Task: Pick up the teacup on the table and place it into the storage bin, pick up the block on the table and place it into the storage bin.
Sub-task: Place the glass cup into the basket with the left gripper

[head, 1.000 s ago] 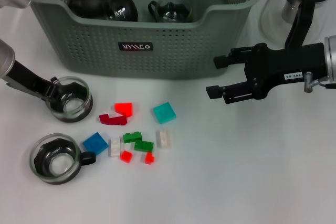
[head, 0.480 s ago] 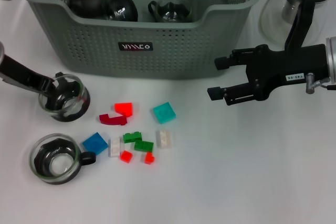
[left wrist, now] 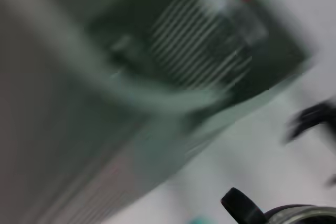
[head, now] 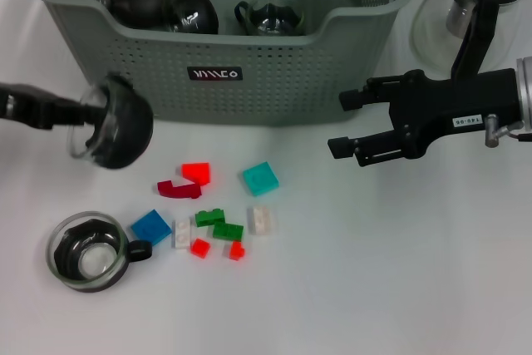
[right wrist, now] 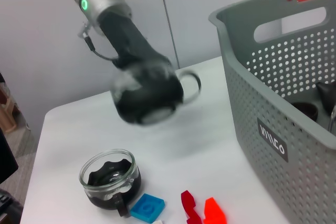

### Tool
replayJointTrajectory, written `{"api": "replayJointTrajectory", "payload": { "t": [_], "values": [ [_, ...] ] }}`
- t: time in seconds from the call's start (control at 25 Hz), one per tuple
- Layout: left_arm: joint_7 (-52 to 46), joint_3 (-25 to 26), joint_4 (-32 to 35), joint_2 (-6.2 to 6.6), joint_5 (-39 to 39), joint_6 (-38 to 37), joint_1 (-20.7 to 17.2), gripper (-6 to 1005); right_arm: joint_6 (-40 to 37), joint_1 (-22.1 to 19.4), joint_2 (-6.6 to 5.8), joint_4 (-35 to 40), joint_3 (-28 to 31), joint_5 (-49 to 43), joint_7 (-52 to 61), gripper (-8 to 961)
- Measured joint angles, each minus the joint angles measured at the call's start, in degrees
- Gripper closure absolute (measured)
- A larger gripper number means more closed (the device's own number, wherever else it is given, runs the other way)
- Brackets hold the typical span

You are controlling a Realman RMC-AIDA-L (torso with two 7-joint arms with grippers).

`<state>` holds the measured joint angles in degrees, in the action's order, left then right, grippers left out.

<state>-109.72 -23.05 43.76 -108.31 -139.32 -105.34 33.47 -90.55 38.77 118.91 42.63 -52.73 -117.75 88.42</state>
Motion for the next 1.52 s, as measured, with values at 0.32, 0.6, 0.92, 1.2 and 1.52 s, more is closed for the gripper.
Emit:
{"api": "replayJointTrajectory", "payload": {
  "t": [0.32, 0.6, 0.92, 1.2, 1.52],
  "values": [
    [6.87, 3.96, -7.67, 3.01, 12.47, -9.32, -0.10, 955, -0.09, 0.14, 0.00, 0.08, -0.02, -0.02, 0.00, 103],
    [3.68, 3.79, -10.30, 2.80, 25.65, -10.67, 2.76, 955, -0.31, -0.22, 0.00, 0.21, 0.00, -0.03, -0.03, 103],
    [-2.63, 1.98, -7.95, 2.06, 30.14, -1.10, 8.21, 949, -0.51, 0.17, 0.00, 0.26, -0.02, -0.02, -0.22, 102],
    [-15.04, -14.02, 2.97, 2.31, 26.85, 15.80, 11.96, 925, -0.51, 0.31, -0.01, 0.33, -0.27, -0.13, -0.04, 102],
    [-26.67, -24.25, 9.60, 1.96, 4.88, 24.90, 19.78, 898, -1.66, 0.28, -0.02, 0.37, -0.44, -0.28, -0.01, 102]
  ]
}}
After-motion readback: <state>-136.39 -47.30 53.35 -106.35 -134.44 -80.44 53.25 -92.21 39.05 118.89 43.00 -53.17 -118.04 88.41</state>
